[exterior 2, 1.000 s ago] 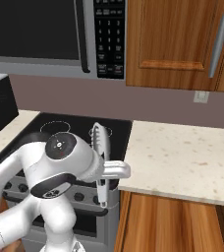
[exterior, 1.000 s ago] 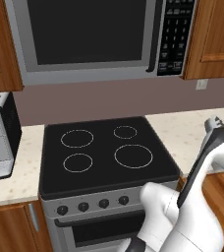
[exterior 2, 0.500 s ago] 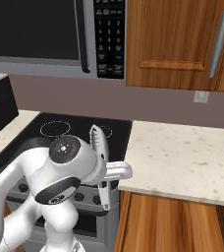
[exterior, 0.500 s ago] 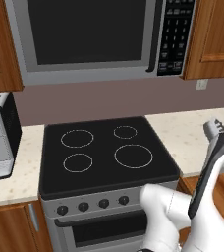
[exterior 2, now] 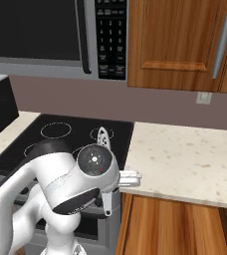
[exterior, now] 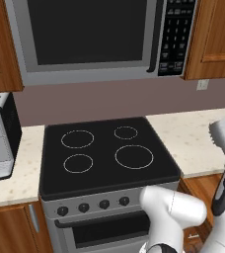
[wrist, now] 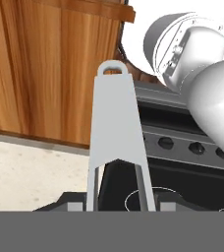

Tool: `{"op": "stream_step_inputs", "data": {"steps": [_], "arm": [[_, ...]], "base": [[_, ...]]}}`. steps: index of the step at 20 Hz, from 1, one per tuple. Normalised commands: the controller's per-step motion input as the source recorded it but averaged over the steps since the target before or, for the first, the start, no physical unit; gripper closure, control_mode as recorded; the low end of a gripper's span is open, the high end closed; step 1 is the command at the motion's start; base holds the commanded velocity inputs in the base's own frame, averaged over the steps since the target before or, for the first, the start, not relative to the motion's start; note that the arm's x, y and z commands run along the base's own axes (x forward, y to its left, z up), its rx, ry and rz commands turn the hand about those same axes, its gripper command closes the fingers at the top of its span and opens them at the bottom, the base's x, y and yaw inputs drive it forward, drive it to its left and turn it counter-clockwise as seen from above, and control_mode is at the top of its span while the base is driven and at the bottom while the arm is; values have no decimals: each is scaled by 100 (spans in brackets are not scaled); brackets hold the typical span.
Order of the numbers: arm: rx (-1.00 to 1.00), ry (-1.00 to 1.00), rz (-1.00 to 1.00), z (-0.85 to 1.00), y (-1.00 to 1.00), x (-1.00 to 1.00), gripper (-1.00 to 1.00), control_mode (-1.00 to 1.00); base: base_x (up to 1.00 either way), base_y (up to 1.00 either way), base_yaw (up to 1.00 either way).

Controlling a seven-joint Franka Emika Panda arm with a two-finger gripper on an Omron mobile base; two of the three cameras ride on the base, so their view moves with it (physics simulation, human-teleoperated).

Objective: Take the tongs from the drawer on the right and place them on the dining counter next to the tray containing the kebab skewer.

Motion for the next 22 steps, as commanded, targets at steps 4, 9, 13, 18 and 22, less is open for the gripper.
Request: {"op": "stream_step_inputs", "data": {"steps": [4, 9, 13, 18, 22], "arm": [[0, 0, 0, 0, 0, 0, 100, -100], [0, 0, 0, 0, 0, 0, 100, -100], [0, 0, 0, -2, 1, -23, 100, -100], [0, 0, 0, 0, 0, 0, 100, 100], [0, 0, 0, 0, 0, 0, 100, 100]], "base": [[0, 0, 0], [0, 0, 0], [0, 0, 0], [-54, 46, 11], [0, 100, 23]]}}
